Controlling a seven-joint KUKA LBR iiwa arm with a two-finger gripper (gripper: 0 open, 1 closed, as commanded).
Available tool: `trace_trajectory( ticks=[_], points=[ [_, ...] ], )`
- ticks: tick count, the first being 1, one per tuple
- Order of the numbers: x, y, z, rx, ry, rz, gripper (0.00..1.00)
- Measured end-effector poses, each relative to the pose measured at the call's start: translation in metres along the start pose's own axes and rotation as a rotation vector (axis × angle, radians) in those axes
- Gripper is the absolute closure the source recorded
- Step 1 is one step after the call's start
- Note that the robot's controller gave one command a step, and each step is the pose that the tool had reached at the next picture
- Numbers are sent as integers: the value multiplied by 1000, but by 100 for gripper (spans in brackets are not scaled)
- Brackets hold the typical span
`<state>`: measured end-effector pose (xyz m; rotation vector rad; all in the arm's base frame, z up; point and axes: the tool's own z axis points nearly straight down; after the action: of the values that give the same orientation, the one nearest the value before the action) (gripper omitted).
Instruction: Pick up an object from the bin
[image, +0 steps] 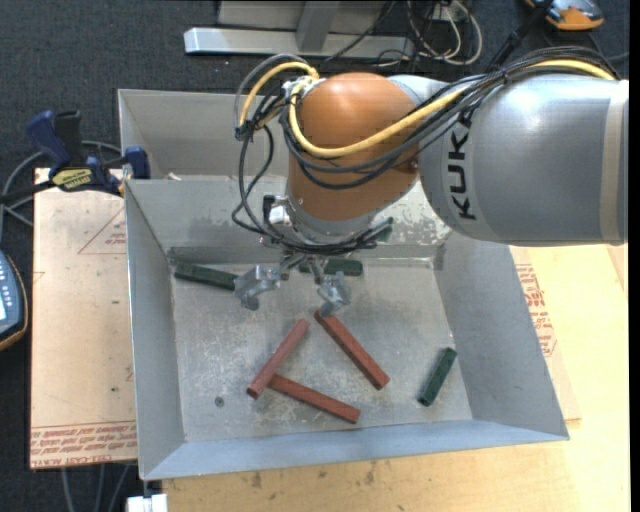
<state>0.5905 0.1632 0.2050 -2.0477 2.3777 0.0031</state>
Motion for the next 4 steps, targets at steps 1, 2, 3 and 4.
trace_trajectory(
  ticks=[1, 2, 3, 4],
  points=[
    [54, 52, 136, -1, -2, -131, 0],
    [155, 75, 60, 2, 6, -96, 0],
    [135, 48, 43, 2, 1, -342, 0],
    [150, -1, 136, -3, 2, -49, 0]
  ],
)
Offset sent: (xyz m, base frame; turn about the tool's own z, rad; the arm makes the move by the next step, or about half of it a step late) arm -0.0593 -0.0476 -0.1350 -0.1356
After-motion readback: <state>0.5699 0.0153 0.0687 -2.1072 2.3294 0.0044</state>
